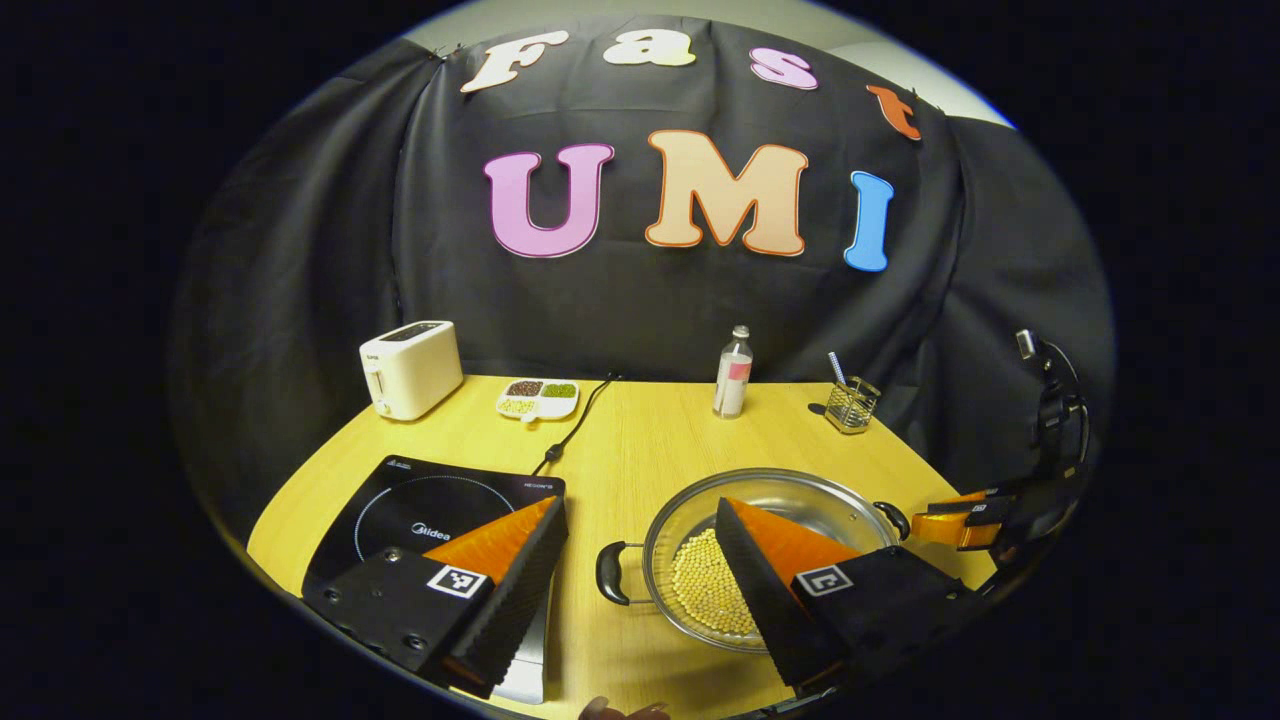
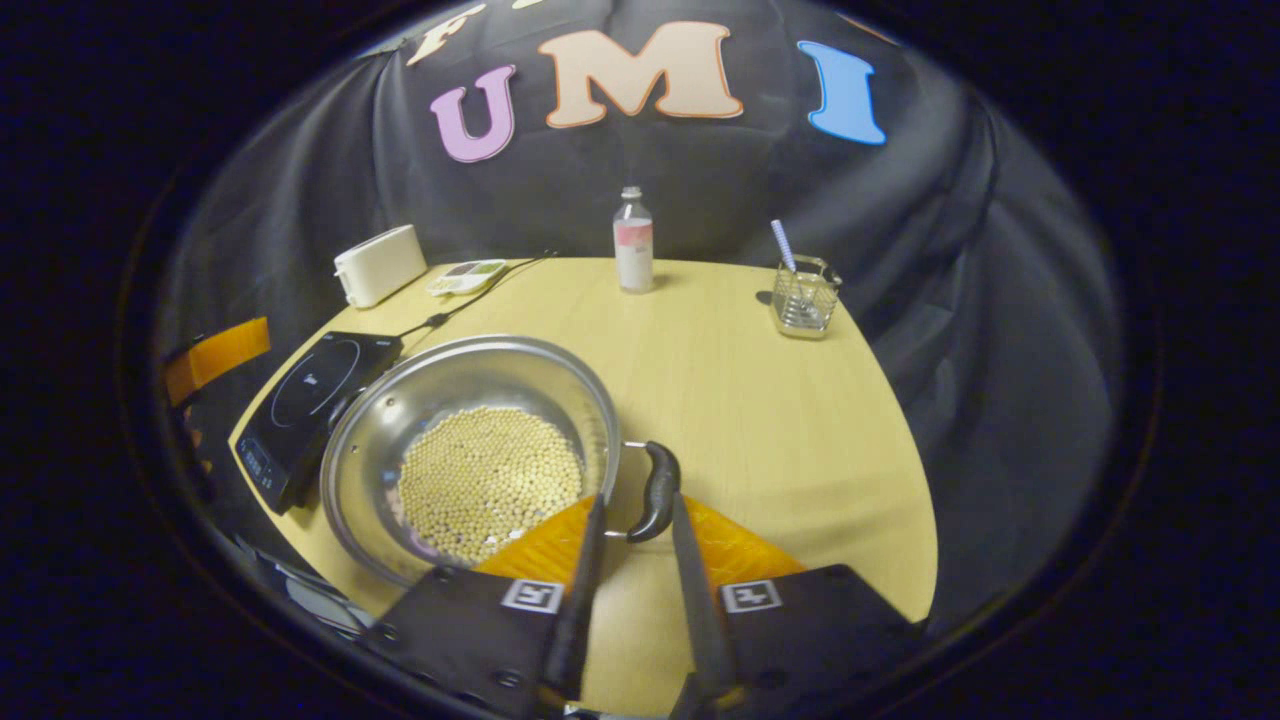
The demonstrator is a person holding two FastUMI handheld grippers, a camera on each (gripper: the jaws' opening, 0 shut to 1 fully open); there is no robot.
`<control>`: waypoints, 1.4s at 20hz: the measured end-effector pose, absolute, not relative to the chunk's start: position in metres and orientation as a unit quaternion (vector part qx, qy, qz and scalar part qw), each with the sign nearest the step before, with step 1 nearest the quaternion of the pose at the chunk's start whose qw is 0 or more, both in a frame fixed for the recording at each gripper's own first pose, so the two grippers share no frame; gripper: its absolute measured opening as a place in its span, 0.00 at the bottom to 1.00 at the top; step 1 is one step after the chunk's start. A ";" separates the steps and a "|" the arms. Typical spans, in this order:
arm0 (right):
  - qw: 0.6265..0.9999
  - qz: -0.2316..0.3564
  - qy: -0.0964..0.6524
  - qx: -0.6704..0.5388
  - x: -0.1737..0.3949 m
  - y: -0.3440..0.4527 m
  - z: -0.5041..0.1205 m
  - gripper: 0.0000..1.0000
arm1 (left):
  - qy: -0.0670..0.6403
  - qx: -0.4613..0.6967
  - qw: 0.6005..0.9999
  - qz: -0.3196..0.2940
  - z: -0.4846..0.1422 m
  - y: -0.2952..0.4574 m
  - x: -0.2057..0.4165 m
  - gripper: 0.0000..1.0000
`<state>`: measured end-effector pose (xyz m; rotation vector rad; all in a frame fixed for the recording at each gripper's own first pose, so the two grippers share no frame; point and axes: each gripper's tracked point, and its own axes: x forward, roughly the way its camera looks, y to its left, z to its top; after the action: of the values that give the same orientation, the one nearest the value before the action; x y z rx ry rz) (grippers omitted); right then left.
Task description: First push the handle of the pot to place it horizontally, then grasp the pot with both hands and set it on the induction cooktop.
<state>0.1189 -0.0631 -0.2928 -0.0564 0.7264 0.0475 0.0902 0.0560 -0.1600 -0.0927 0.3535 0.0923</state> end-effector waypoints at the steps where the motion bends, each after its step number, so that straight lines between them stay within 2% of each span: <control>1: 0.934 0.024 0.354 -0.028 0.121 -0.063 -0.292 0.51 | 0.182 -0.051 0.981 0.043 -0.165 0.055 0.091 0.96; 2: 0.933 0.028 0.358 -0.024 0.121 -0.060 -0.292 0.62 | 0.187 -0.056 0.980 0.041 -0.170 0.055 0.093 0.96; 3: 0.932 0.033 0.362 -0.017 0.122 -0.055 -0.293 0.65 | 0.193 -0.061 0.979 0.041 -0.175 0.056 0.094 0.96; 4: 0.931 0.035 0.364 -0.013 0.124 -0.052 -0.295 0.77 | 0.198 -0.066 0.977 0.041 -0.180 0.058 0.096 0.97; 8: 0.930 0.033 0.366 -0.009 0.134 -0.047 -0.299 0.97 | 0.225 -0.093 0.969 0.036 -0.206 0.060 0.109 0.98; 17: 0.923 0.003 0.385 -0.005 0.150 -0.059 -0.326 0.99 | 0.274 -0.084 0.958 0.029 -0.257 0.066 0.129 0.98; 28: 0.909 0.000 0.417 0.006 0.162 -0.049 -0.368 0.99 | 0.330 -0.101 0.938 0.020 -0.307 0.064 0.135 0.98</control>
<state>0.1620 -0.0490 -0.3683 0.0129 0.8605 0.0007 0.1352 0.0643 -0.3069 -0.2063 0.6744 0.0400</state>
